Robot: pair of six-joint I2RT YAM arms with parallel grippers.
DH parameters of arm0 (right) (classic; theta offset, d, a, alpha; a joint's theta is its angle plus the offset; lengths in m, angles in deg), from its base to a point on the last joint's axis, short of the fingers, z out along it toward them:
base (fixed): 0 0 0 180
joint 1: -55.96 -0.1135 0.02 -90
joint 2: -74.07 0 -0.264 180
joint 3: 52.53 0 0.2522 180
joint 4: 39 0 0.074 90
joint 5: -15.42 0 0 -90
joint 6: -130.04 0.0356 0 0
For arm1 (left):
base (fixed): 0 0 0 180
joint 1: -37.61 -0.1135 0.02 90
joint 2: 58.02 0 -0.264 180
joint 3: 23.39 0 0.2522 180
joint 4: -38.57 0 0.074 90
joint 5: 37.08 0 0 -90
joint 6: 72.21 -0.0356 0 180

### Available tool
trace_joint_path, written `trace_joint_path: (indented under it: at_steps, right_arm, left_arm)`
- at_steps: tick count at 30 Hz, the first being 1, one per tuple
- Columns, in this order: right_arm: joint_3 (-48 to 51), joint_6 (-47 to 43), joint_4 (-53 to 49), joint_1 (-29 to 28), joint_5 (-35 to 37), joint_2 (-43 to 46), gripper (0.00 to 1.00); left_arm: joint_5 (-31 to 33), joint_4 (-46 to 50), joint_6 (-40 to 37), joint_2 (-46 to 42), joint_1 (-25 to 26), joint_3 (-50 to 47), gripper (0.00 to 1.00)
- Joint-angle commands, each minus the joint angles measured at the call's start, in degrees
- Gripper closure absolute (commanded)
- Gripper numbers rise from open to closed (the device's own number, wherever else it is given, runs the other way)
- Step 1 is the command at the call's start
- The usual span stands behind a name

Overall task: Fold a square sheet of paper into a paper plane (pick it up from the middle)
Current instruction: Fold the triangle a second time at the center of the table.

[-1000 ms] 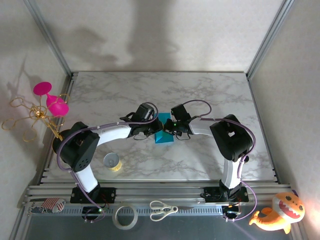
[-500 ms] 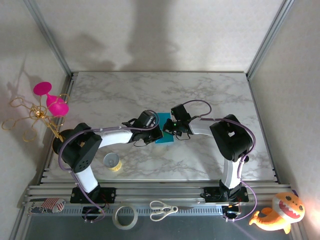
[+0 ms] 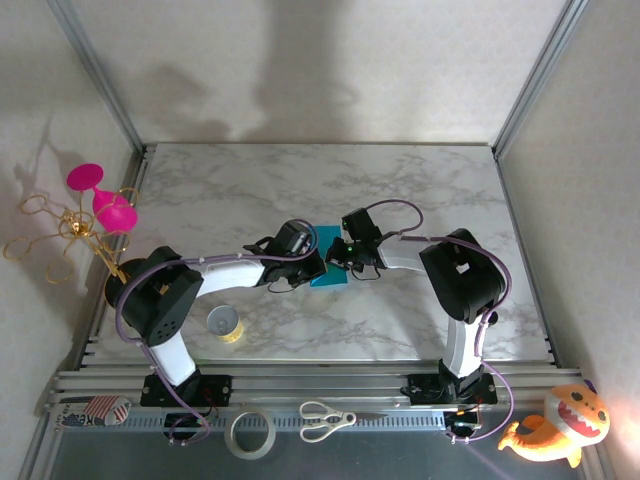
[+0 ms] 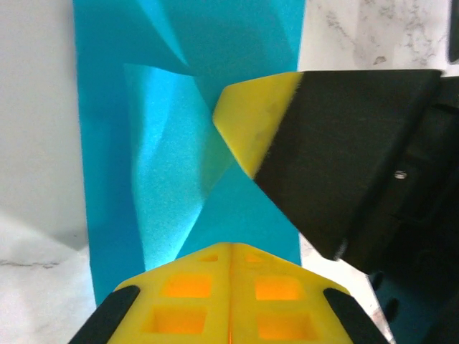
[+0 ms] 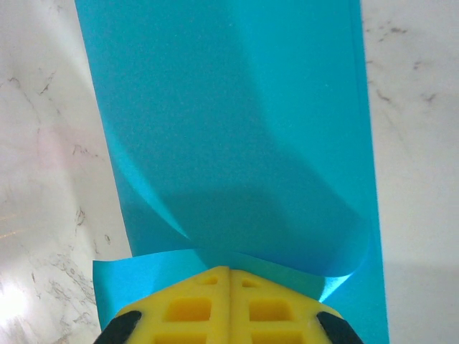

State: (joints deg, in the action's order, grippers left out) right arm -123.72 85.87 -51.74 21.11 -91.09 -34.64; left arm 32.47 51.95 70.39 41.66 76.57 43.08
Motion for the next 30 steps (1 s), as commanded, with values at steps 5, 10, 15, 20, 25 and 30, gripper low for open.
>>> trace_joint_path:
  at_steps: [5,10,15,20,25,30]
  right_arm:
    - [1.62,-0.21,-7.60,0.02,4.96,-5.11,0.99]
    - [1.60,-0.30,-7.78,0.05,5.10,-5.29,0.99]
    - [1.53,-0.29,-7.78,0.02,5.09,-5.29,0.99]
    - [1.60,-0.31,-7.87,0.02,5.12,-5.38,0.98]
    - [1.62,-0.36,-7.98,0.05,5.10,-5.38,0.98]
    - [1.62,-0.38,-8.04,0.05,5.17,-5.38,0.98]
  left_arm:
    - [2.12,0.90,-0.73,1.40,-0.09,-0.11,0.93]
    - [3.35,1.78,-1.42,1.46,-0.36,-0.63,0.93]
    - [3.84,1.54,-1.36,1.74,-0.63,-1.51,0.93]
    - [4.15,1.18,-1.27,2.11,-0.72,-2.17,0.93]
    - [4.53,1.14,-1.22,2.29,-0.87,-2.61,0.94]
    - [4.80,1.18,-1.36,2.54,-1.12,-2.95,0.94]
